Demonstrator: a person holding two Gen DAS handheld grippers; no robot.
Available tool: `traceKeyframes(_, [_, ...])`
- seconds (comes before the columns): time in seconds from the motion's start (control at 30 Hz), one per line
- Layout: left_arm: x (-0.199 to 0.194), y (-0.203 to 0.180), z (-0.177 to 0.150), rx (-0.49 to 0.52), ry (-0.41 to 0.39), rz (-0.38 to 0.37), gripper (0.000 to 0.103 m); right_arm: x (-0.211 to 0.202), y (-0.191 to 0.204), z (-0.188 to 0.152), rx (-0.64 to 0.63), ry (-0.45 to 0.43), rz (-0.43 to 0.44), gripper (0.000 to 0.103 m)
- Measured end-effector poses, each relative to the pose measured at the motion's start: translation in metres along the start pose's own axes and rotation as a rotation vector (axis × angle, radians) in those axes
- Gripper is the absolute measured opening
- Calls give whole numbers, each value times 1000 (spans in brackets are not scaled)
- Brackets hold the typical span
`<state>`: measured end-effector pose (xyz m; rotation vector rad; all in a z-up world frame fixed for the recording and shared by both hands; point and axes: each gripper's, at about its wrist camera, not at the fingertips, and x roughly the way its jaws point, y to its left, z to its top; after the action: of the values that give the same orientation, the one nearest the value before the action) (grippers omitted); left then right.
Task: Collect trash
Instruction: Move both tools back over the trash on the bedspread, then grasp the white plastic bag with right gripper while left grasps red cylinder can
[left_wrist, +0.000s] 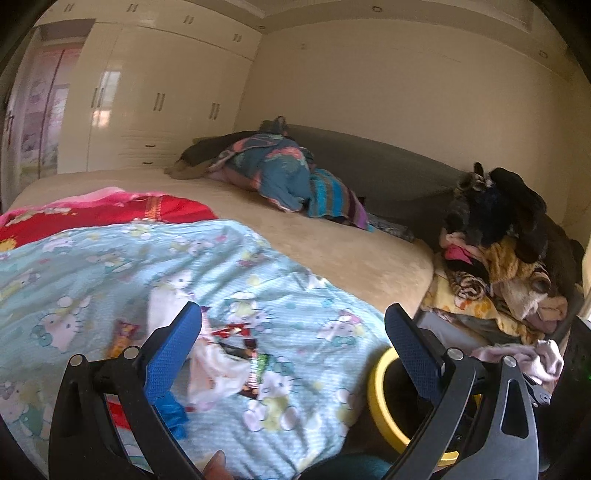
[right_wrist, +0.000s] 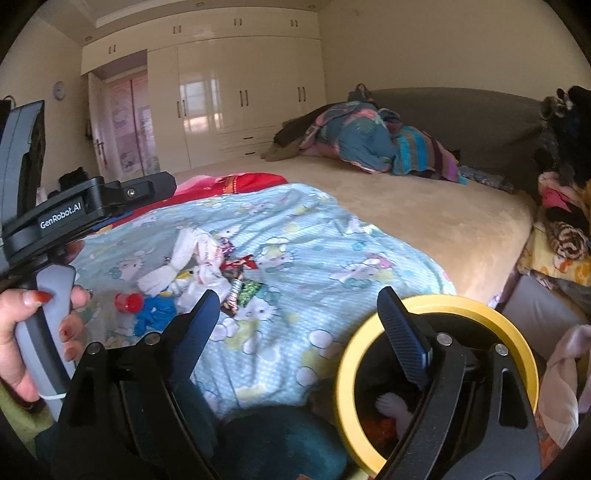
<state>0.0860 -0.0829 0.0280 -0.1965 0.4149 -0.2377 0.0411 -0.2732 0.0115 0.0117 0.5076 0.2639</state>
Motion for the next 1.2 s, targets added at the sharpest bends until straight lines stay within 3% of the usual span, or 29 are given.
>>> traceKeyframes(0.53, [-19,81,-1,-117,4,167,96,47,56,13,-84,47,112,79])
traceKeyframes(0.9, [-25,147,-26,-248,68,290,96,101,86,16,-138,151,173,79])
traceKeyframes(1.2, [-25,194,-58,-428,168,309,95,146,104,12,-146,248,189,79])
